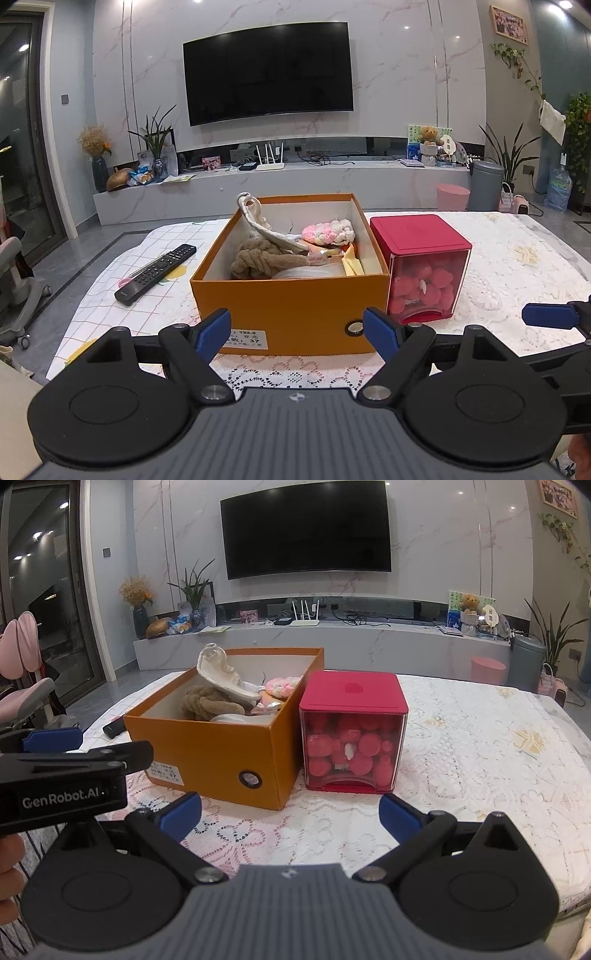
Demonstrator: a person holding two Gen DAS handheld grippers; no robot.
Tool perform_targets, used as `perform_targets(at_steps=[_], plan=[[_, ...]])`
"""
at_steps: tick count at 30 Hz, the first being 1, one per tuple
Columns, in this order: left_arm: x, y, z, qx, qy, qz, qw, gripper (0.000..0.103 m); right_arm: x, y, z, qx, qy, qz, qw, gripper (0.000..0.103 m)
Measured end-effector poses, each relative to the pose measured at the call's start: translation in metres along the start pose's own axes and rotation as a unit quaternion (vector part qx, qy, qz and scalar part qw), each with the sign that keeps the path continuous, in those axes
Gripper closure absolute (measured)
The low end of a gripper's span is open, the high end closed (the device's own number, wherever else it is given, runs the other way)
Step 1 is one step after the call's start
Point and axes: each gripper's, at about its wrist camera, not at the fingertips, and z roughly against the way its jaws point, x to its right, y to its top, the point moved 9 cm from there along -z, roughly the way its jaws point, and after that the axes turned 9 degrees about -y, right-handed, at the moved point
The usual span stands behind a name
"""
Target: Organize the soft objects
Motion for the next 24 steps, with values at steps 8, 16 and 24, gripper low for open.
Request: perform_targets(at_steps=[8,16,24], plan=[[-0.001,0.0003,0.0011,-0.004,0.0,0.005,1.0,0.008,-0.0016,0.0,-0.0004,0.0,0.004,-0.001,1.0,0.003],[-0.0007,0.0017,0.0015,-0.006,-0.005,0.009,0.9999,0.008,-0.0017,0.0006,-0.0002,0.004,0.01,-0.004,1.0,0.003],[0.0002,0.0007,0.0005,-0.008,-0.002,0.006,0.9999,0.008,-0.0022,-0.0003,-0.0011,0.003,0.006,0.001,1.0,0.003]])
